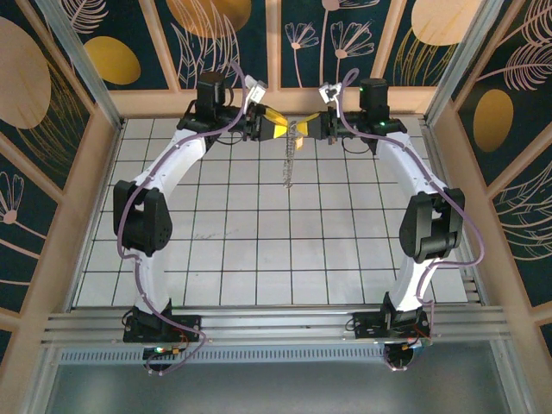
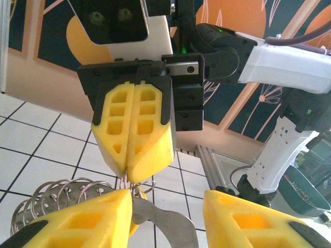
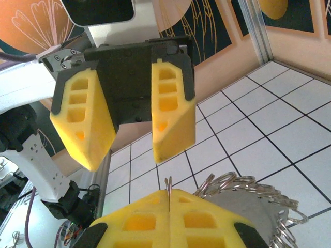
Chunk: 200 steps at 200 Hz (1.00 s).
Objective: Put the keys on the keyring
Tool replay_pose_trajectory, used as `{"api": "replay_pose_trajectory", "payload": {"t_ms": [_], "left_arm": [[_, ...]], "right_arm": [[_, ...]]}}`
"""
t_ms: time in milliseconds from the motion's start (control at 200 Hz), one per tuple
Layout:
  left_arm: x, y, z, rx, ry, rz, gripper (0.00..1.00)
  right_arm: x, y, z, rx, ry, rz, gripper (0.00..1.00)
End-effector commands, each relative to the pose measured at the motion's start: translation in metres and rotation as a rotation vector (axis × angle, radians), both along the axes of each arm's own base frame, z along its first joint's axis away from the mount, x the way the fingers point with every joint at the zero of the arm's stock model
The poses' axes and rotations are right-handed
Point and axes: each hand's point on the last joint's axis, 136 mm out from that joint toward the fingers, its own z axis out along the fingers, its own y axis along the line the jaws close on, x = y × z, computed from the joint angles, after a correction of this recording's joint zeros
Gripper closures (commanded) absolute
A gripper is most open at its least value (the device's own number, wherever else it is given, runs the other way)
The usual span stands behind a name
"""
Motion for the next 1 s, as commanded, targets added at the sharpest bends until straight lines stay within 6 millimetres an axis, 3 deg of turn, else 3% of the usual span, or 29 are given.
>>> {"api": "replay_pose_trajectory", "payload": {"t_ms": [0, 400, 831, 996], "left_arm": [[-0.004, -0.007, -0.004, -0.006, -0.005, -0.042, 0.59], [-0.005, -0.014, -0.009, -0.001, 0.003, -0.049, 0.61], [0.014, -0.016, -0.016, 0.024, -0.010, 0.056, 0.62], [0.020, -0.016, -0.015, 0.031, -0.030, 0.099, 0.58]], "right_arm": [[-0.003, 0.005, 0.017, 0.022, -0.065, 0.043, 1.00], [-0.002, 0.007, 0.015, 0.019, -0.062, 0.041, 1.00], [-0.003, 0.008, 0.014, 0.017, -0.062, 0.042, 1.00], [-0.003, 0.007, 0.012, 0.013, -0.060, 0.038, 1.00]]}}
